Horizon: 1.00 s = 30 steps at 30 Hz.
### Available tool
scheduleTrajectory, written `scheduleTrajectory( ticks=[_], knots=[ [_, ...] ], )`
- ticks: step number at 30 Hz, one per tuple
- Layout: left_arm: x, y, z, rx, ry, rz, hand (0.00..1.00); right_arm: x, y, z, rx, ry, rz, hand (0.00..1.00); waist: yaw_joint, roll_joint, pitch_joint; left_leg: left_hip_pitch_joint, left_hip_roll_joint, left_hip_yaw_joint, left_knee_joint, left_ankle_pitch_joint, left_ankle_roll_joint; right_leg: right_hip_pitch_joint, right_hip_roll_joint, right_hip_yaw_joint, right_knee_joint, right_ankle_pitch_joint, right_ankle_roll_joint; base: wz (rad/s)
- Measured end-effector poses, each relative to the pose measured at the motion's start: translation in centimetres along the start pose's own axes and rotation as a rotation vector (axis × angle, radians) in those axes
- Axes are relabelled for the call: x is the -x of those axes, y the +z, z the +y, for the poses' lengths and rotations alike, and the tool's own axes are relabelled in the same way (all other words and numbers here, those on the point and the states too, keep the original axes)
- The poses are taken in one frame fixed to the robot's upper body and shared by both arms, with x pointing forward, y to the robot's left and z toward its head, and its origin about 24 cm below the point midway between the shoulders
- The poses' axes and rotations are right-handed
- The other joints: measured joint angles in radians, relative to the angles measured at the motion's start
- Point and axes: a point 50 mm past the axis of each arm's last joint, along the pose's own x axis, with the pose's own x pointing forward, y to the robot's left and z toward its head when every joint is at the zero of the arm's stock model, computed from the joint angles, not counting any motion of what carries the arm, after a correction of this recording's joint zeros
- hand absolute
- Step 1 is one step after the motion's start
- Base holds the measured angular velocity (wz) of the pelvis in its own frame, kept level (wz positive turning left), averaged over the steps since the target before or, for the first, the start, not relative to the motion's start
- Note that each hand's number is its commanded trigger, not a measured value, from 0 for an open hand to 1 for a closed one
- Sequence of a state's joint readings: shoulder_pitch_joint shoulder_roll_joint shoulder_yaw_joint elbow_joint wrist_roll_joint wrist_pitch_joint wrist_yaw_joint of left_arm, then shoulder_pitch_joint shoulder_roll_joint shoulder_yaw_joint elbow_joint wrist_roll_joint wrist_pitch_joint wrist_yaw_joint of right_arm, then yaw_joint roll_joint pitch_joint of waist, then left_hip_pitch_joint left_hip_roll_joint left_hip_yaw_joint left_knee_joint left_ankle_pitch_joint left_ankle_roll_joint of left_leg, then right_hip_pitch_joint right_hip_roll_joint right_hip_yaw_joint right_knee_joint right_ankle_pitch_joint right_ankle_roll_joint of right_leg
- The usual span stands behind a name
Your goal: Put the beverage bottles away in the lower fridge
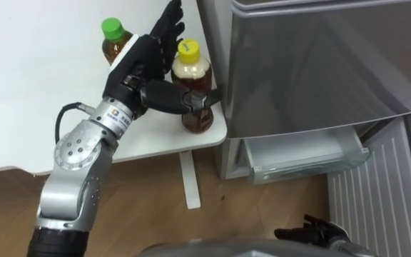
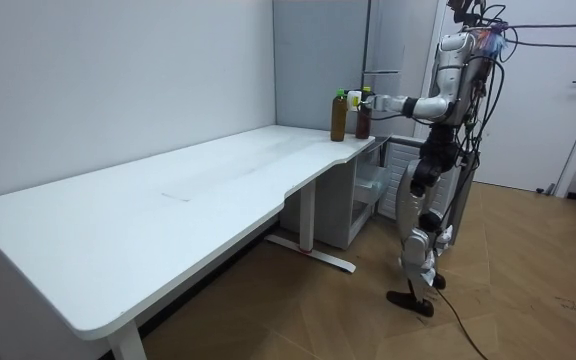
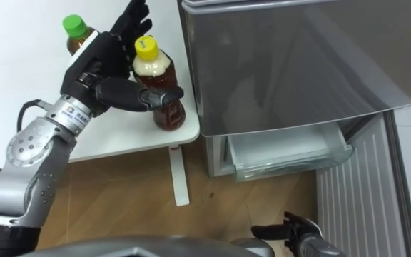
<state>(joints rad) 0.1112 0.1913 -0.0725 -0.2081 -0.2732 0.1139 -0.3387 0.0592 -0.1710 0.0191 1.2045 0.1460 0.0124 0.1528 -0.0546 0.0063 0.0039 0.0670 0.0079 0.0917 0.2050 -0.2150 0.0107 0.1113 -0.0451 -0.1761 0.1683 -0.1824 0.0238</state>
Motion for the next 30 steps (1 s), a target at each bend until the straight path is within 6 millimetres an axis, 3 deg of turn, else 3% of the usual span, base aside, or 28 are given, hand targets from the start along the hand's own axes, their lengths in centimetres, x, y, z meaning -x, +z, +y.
scheduleTrajectory(
  ticks=[13,15,17,18,30],
  knots=[
    [0.0,-1.3,-0.2,0.03,-0.024,0.048,0.0,0.0,0.3,0.1,0.002,0.004,-0.01,0.0,-0.023,-0.001,0.0025,-0.004,0.001,0.01,-0.002,0.0,0.0,-0.011,0.001,0.009,0.001,0.0,-0.001,-0.01],
    [-0.1,-1.3,-0.3,0.034,-0.027,0.046,0.53,0.0,0.3,0.1,0.002,0.005,-0.011,0.0,-0.023,-0.001,0.0025,-0.004,0.002,0.012,-0.003,0.0,0.0,-0.013,0.001,0.011,0.001,0.0,-0.001,-0.02],
    [-0.1,-1.3,-0.3,0.035,-0.034,0.045,0.81,0.0,0.3,0.1,0.002,0.005,-0.011,0.0,-0.023,-0.001,0.0025,-0.004,0.002,0.012,-0.005,0.0,0.0,-0.014,0.001,0.011,0.001,0.0,-0.001,0.0],
    [-0.1,-1.3,-0.3,0.035,-0.035,0.045,1.0,0.0,0.3,0.1,0.002,0.005,-0.011,0.0,-0.023,-0.001,0.0025,-0.004,0.002,0.012,-0.005,0.0,0.0,-0.014,0.001,0.011,0.001,0.0,-0.001,0.0],
    [0.0,-2.1,-0.2,0.048,-0.03,0.078,1.0,0.0,0.3,0.1,0.002,0.005,-0.011,0.0,-0.023,-0.002,0.0024,-0.004,0.002,0.013,-0.006,0.0,0.0,-0.015,0.001,0.011,0.001,0.0,-0.001,0.0]
  ],
)
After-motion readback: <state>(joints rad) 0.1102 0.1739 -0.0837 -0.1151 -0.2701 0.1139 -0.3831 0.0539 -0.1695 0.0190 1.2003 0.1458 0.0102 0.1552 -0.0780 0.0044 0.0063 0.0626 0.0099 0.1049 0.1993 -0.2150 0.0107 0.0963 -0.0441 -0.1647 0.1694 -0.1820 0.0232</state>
